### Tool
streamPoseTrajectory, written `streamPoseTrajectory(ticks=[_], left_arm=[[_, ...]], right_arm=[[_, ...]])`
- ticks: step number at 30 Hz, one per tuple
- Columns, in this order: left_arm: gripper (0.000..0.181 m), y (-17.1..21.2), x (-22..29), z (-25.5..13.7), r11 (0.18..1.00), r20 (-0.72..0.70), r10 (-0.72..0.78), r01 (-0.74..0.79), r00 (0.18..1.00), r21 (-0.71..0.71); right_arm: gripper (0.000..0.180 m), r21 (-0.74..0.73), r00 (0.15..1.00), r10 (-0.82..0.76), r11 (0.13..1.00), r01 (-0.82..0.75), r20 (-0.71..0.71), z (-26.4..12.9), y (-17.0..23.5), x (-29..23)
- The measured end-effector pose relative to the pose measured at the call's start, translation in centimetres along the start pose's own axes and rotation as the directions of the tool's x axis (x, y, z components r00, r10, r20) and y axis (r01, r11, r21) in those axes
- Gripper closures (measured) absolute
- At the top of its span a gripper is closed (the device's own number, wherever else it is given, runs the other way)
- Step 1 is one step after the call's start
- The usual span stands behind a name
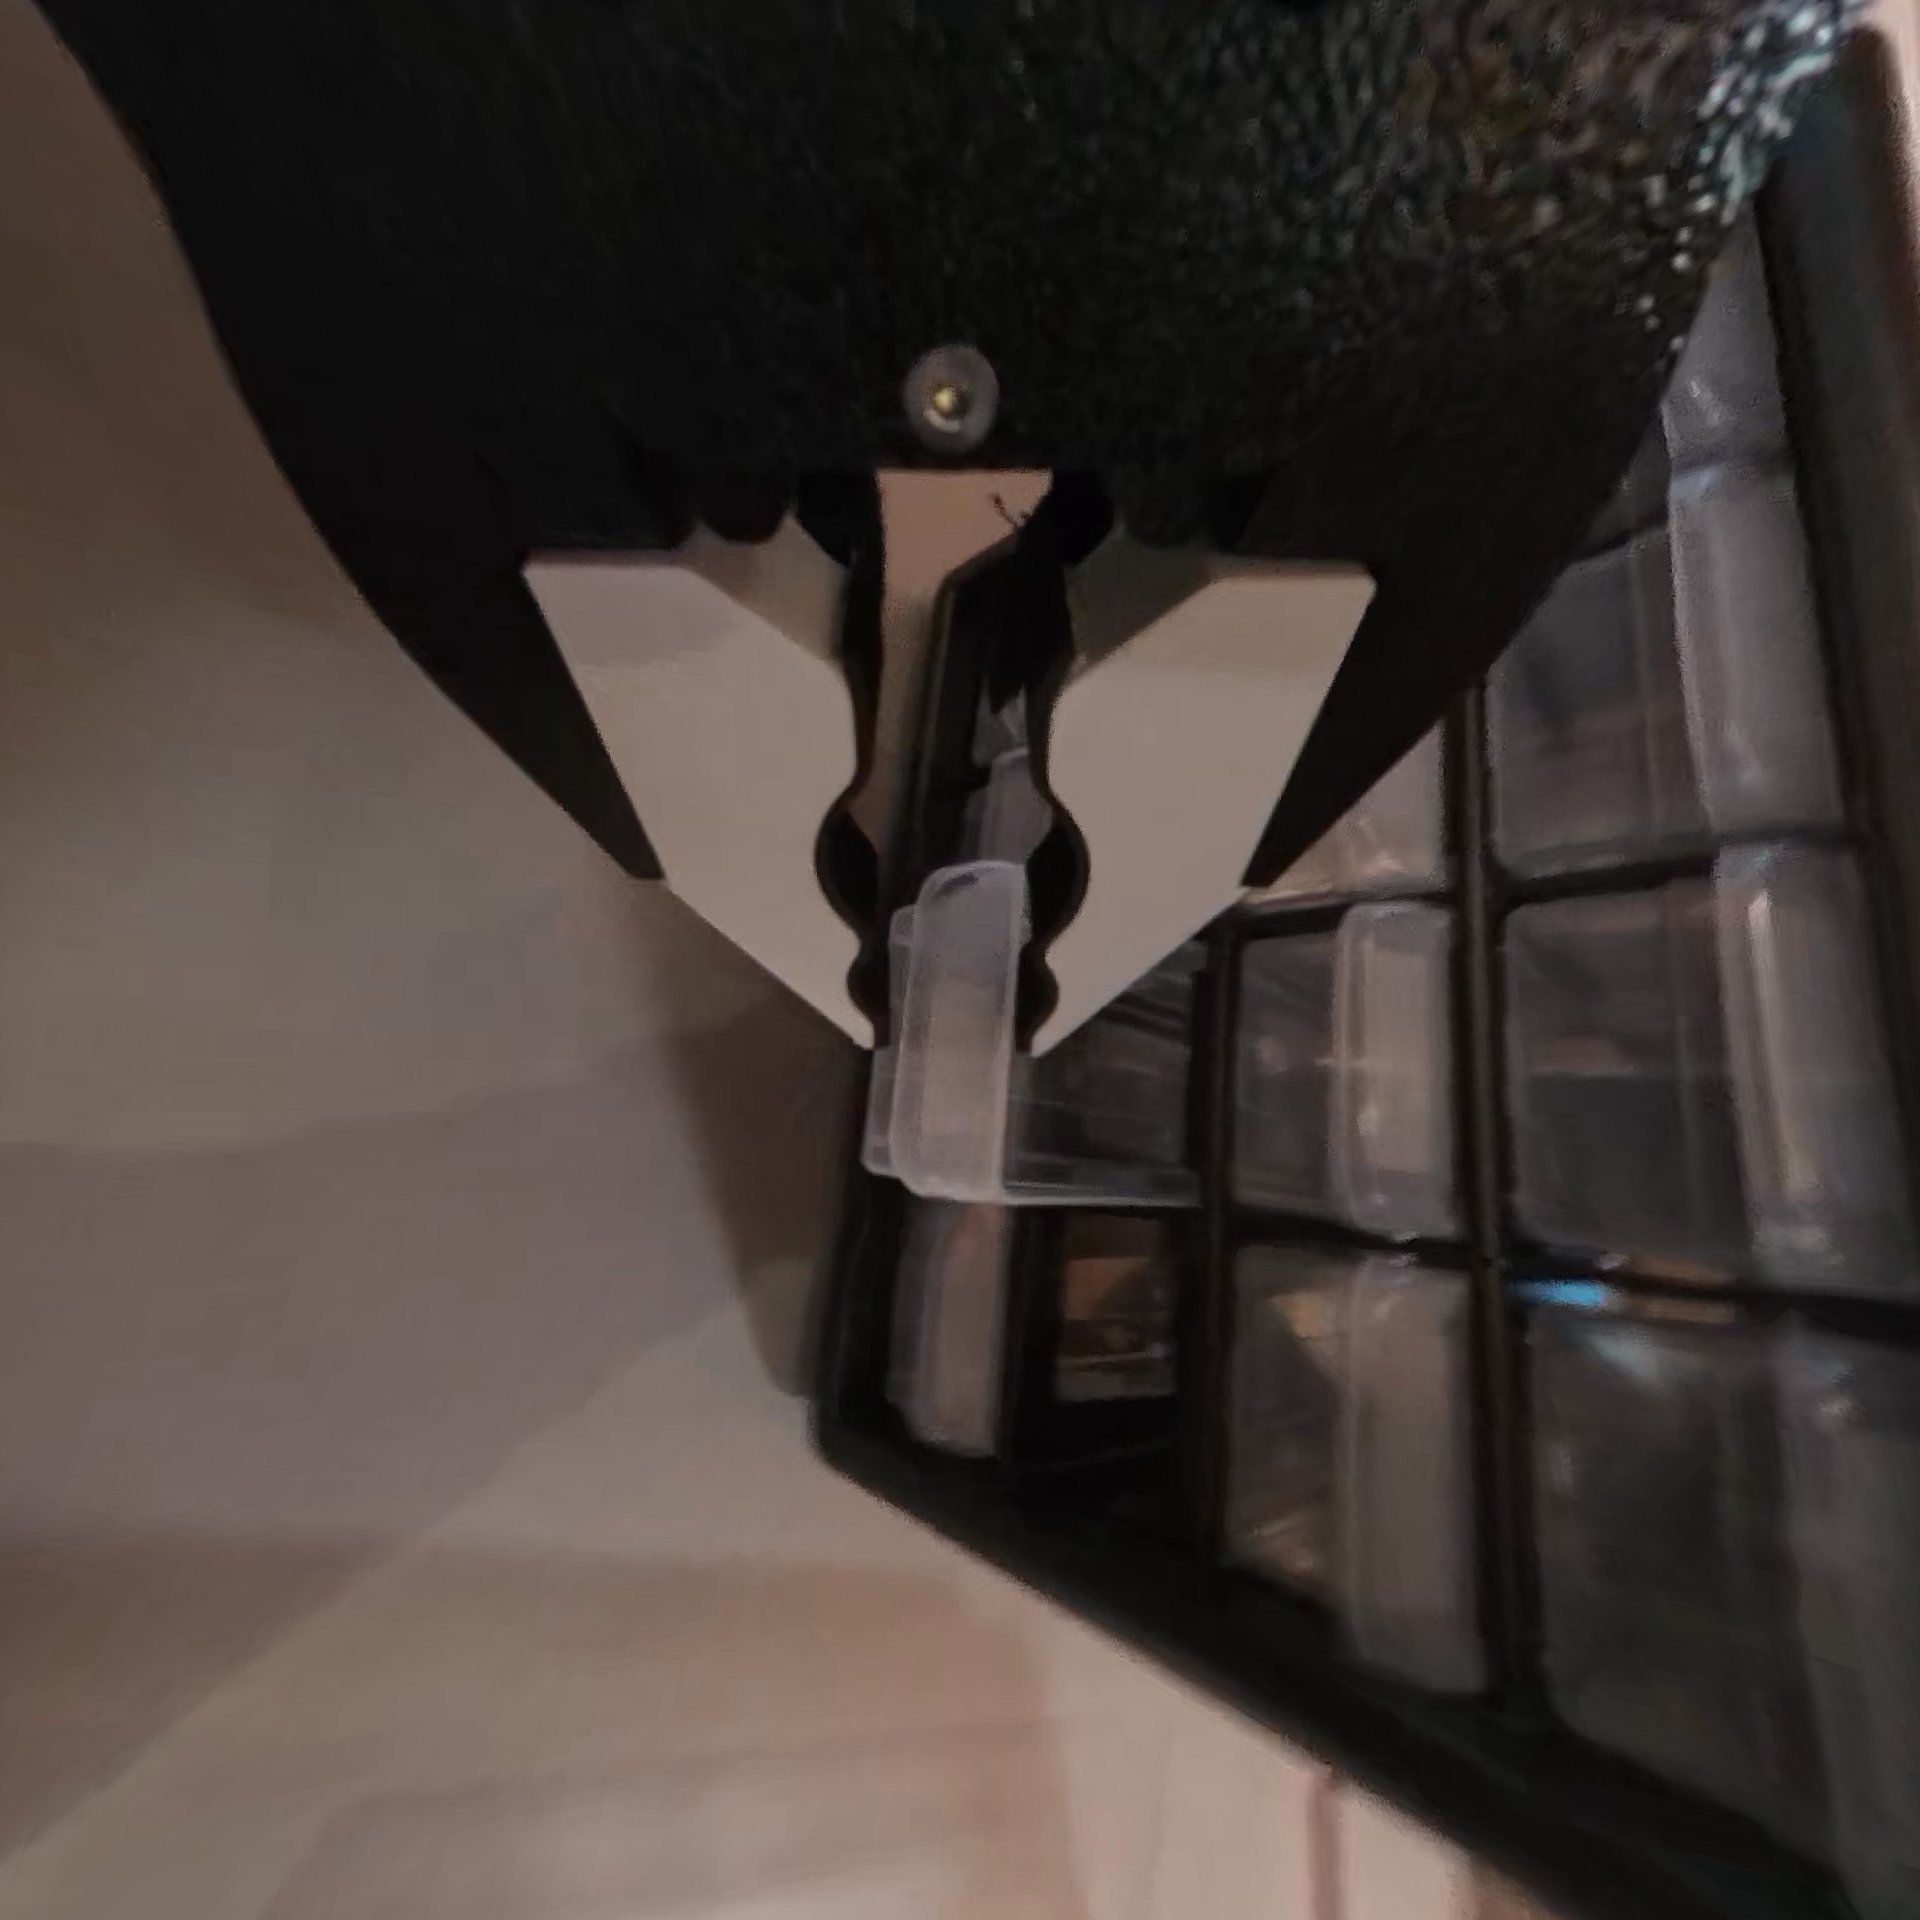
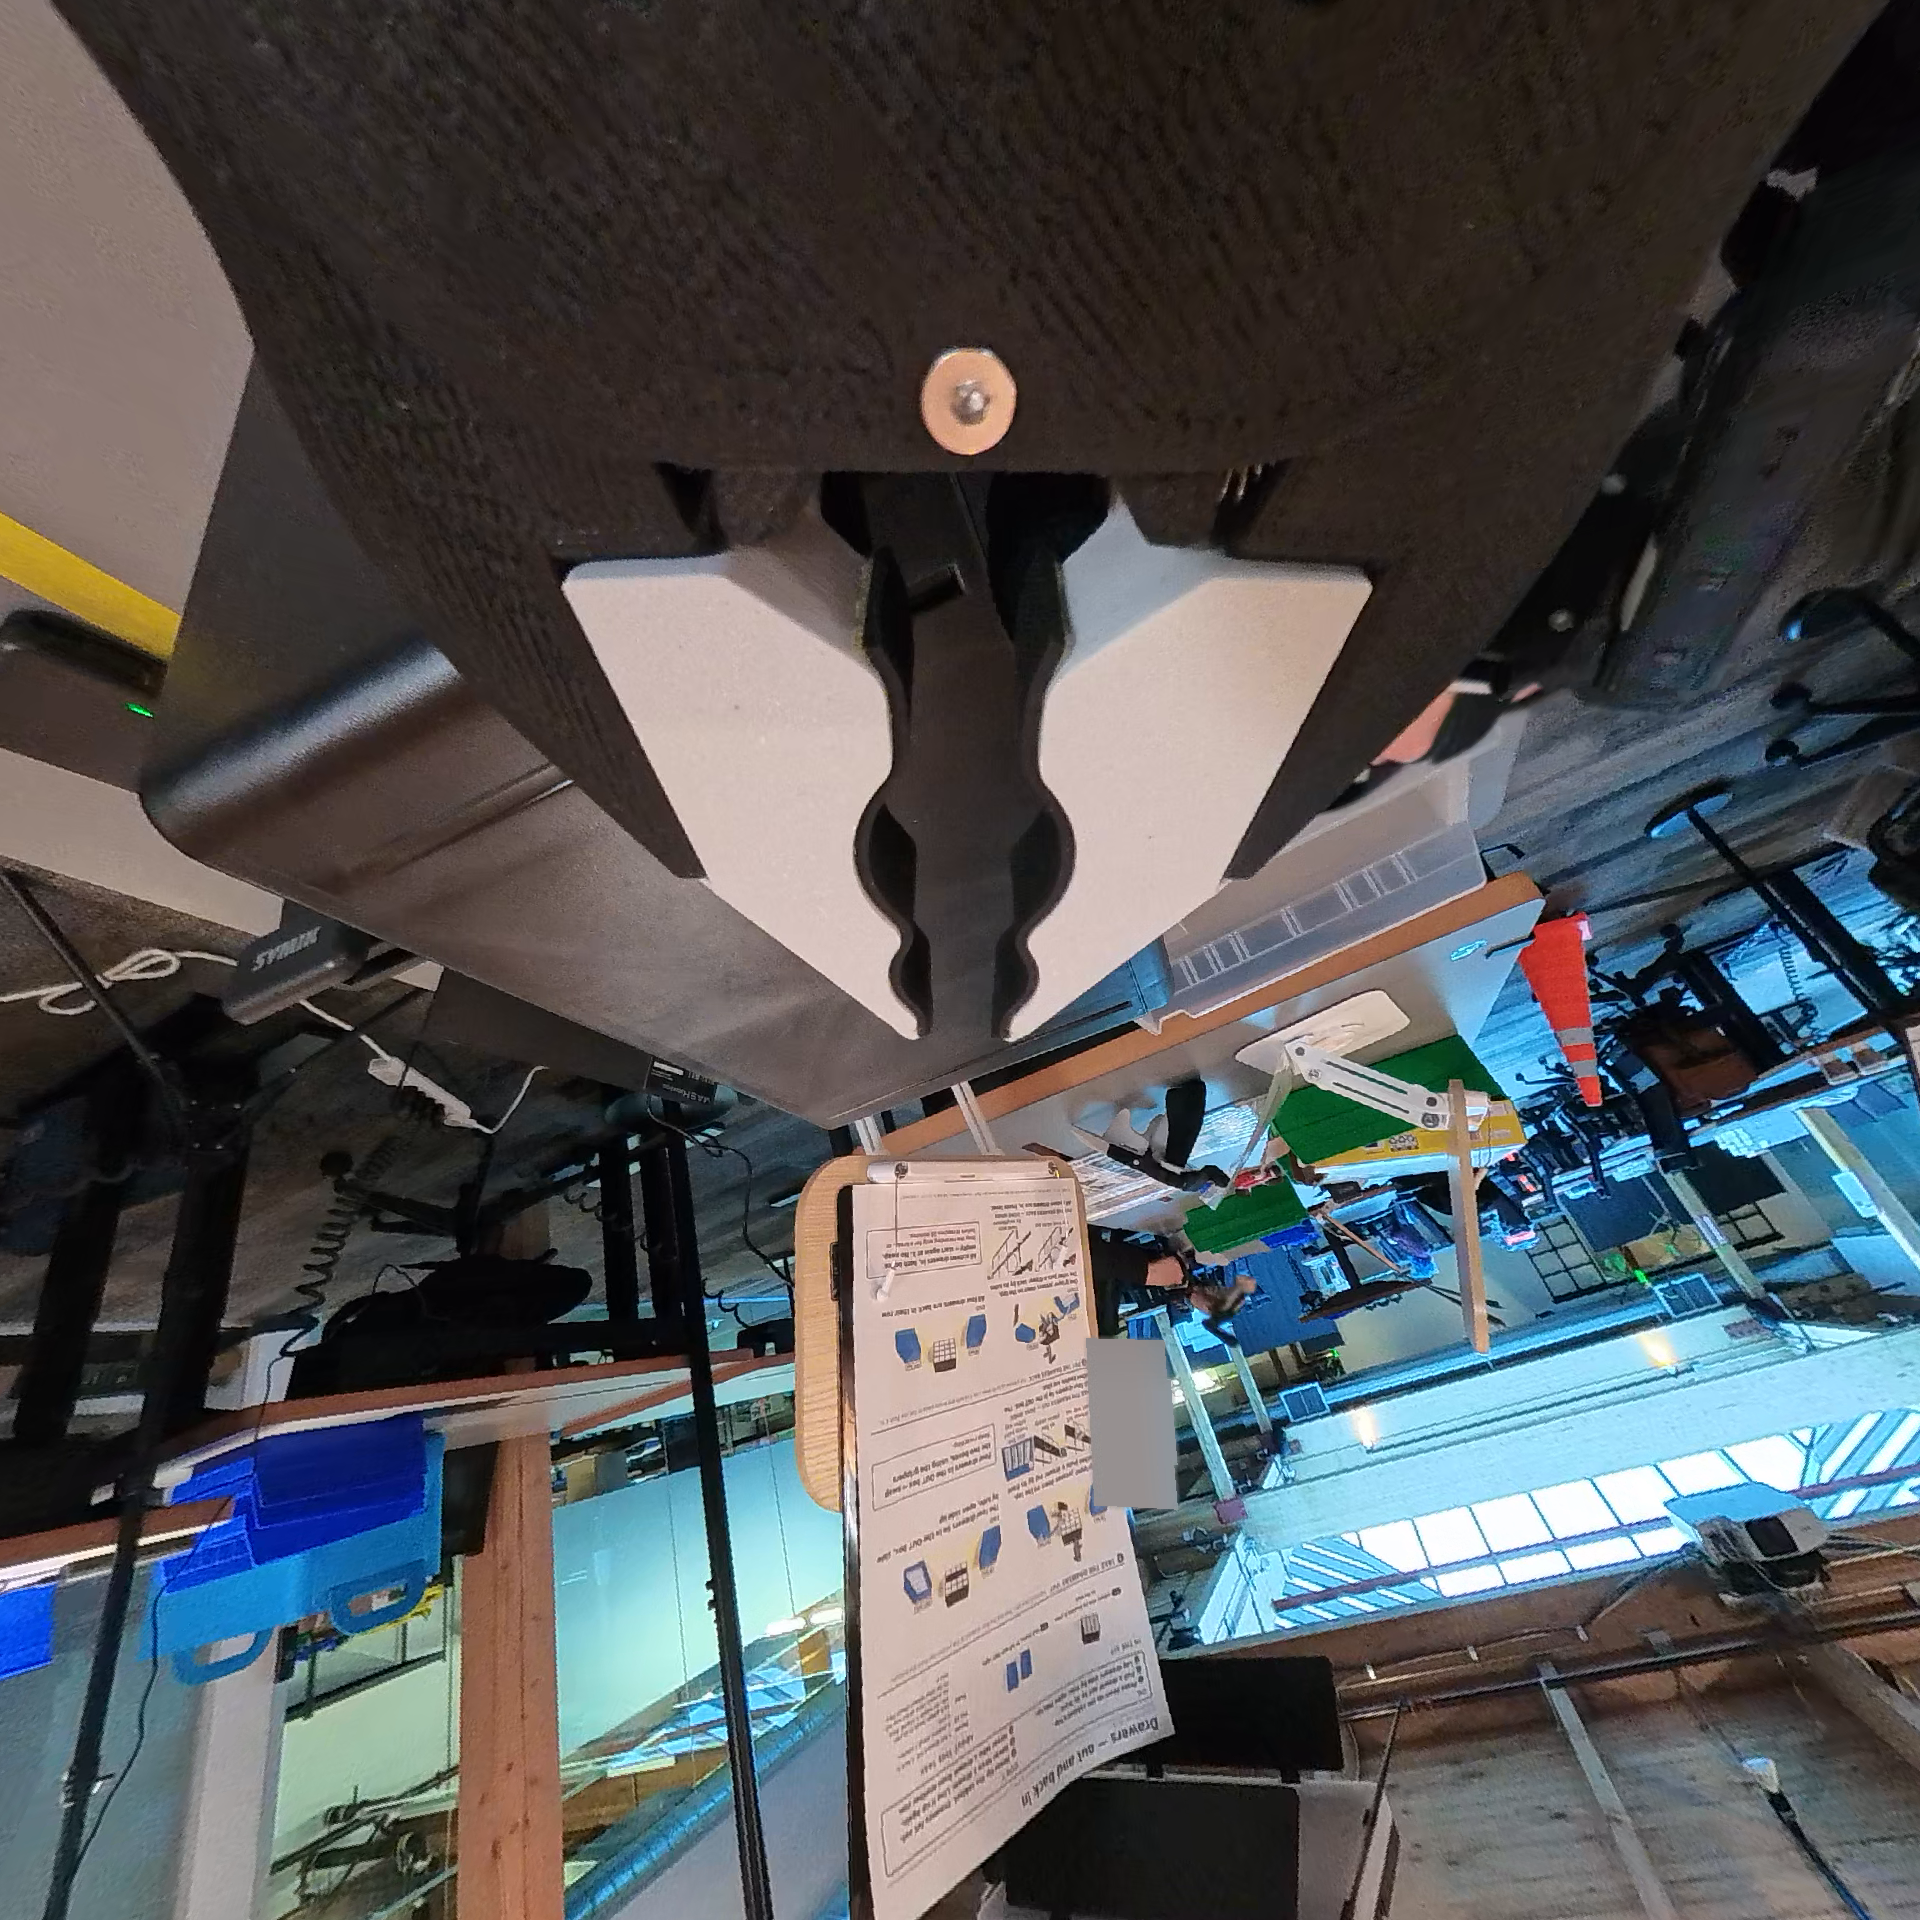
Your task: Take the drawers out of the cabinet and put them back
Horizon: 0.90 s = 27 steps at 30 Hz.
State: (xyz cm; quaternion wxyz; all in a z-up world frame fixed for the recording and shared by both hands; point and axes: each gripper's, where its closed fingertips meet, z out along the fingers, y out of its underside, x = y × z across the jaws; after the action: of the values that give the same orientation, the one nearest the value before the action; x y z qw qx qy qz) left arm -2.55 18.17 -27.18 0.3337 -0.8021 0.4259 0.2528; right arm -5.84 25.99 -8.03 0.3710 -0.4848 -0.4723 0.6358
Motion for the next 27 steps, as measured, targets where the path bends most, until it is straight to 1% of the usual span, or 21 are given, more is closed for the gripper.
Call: streamPoseTrajectory(ticks=[1,2,3,4,6,7,8,9,12,13,15,16,18,19,20,21,22,24,25,26,27], left_arm=[[0.148,-0.1,-0.7,0.2,0.998,0.049,-0.064,0.063,0.997,0.025],[0.127,-0.4,-0.4,0.1,0.990,0.028,-0.121,0.119,0.992,0.069],[0.114,-0.8,-0.1,-0.3,0.976,0.018,-0.185,0.182,0.982,0.122],[0.110,-1.2,0.2,-0.9,0.957,0.005,-0.232,0.227,0.973,0.180],[0.110,-2.3,1.5,-2.4,0.916,-0.043,-0.277,0.277,0.960,0.290],[0.114,-2.8,2.6,-2.9,0.901,-0.089,-0.278,0.292,0.956,0.321],[0.117,-2.9,3.5,-2.9,0.898,-0.121,-0.275,0.300,0.954,0.321],[0.114,-2.6,4.3,-2.4,0.908,-0.151,-0.265,0.299,0.953,0.294],[0.105,-1.4,4.8,-0.5,0.934,-0.159,-0.265,0.294,0.951,0.201],[0.102,-1.3,4.4,-0.2,0.933,-0.152,-0.272,0.299,0.950,0.200],[0.102,-1.6,3.4,0.3,0.925,-0.133,-0.285,0.309,0.949,0.222],[0.098,-1.6,2.8,0.7,0.919,-0.131,-0.303,0.326,0.944,0.222],[0.085,-1.4,2.0,1.7,0.903,-0.145,-0.355,0.379,0.924,0.202],[0.084,-1.4,2.2,2.1,0.896,-0.175,-0.372,0.402,0.911,0.188],[0.076,-1.7,2.6,2.3,0.886,-0.211,-0.384,0.423,0.899,0.188],[0.064,-2.1,3.1,2.3,0.874,-0.250,-0.395,0.446,0.884,0.195],[0.058,-2.7,4.0,1.8,0.851,-0.314,-0.411,0.484,0.856,0.205],[0.053,-4.5,5.0,-0.7,0.760,-0.453,-0.442,0.591,0.775,0.271],[0.055,-4.8,5.1,-2.3,0.719,-0.484,-0.453,0.628,0.748,0.298],[0.057,-4.6,4.8,-3.9,0.687,-0.485,-0.468,0.649,0.739,0.327],[0.063,-3.8,3.9,-5.6,0.660,-0.448,-0.502,0.662,0.740,0.354]], right_arm=[[0.169,-0.001,1.000,0.000,1.000,0.000,-0.001,0.0,0.0,0.0],[0.169,-0.002,1.000,-0.001,1.000,0.001,-0.002,0.0,0.0,0.0],[0.169,-0.002,1.000,-0.002,1.000,0.002,-0.001,0.0,0.0,0.0],[0.169,-0.002,1.000,0.000,1.000,0.000,0.001,0.0,0.0,0.0],[0.169,-0.001,1.000,0.003,1.000,-0.003,0.002,0.0,0.0,0.0],[0.169,0.000,1.000,0.004,1.000,-0.004,0.002,0.0,0.0,0.0],[0.169,0.000,1.000,0.004,1.000,-0.004,0.002,0.0,0.0,0.0],[0.169,0.001,1.000,0.005,1.000,-0.005,0.002,0.0,0.0,0.0],[0.168,0.000,1.000,0.006,1.000,-0.006,0.002,0.0,0.0,0.0],[0.168,0.000,1.000,0.007,1.000,-0.007,0.002,0.0,0.0,0.0],[0.168,0.001,1.000,0.009,1.000,-0.009,0.003,0.0,0.0,0.0],[0.169,0.000,1.000,0.008,1.000,-0.008,0.003,0.0,0.0,0.0],[0.169,-0.001,1.000,0.004,1.000,-0.004,0.001,0.0,0.0,0.0],[0.169,-0.001,1.000,0.005,1.000,-0.005,0.001,0.0,0.0,0.0],[0.169,-0.001,1.000,0.005,1.000,-0.005,0.003,0.0,0.0,0.0],[0.169,0.000,1.000,0.007,1.000,-0.007,0.005,0.0,0.0,0.0],[0.169,0.000,1.000,0.008,1.000,-0.008,0.006,-0.1,0.0,-0.1],[0.169,0.001,1.000,0.010,1.000,-0.010,0.008,-0.1,0.0,-0.1],[0.168,0.001,1.000,0.010,1.000,-0.010,0.008,-0.1,0.0,-0.1],[0.168,0.000,1.000,0.010,1.000,-0.010,0.009,-0.1,0.0,-0.1],[0.168,0.001,1.000,0.011,1.000,-0.011,0.011,-0.1,0.0,-0.1]])
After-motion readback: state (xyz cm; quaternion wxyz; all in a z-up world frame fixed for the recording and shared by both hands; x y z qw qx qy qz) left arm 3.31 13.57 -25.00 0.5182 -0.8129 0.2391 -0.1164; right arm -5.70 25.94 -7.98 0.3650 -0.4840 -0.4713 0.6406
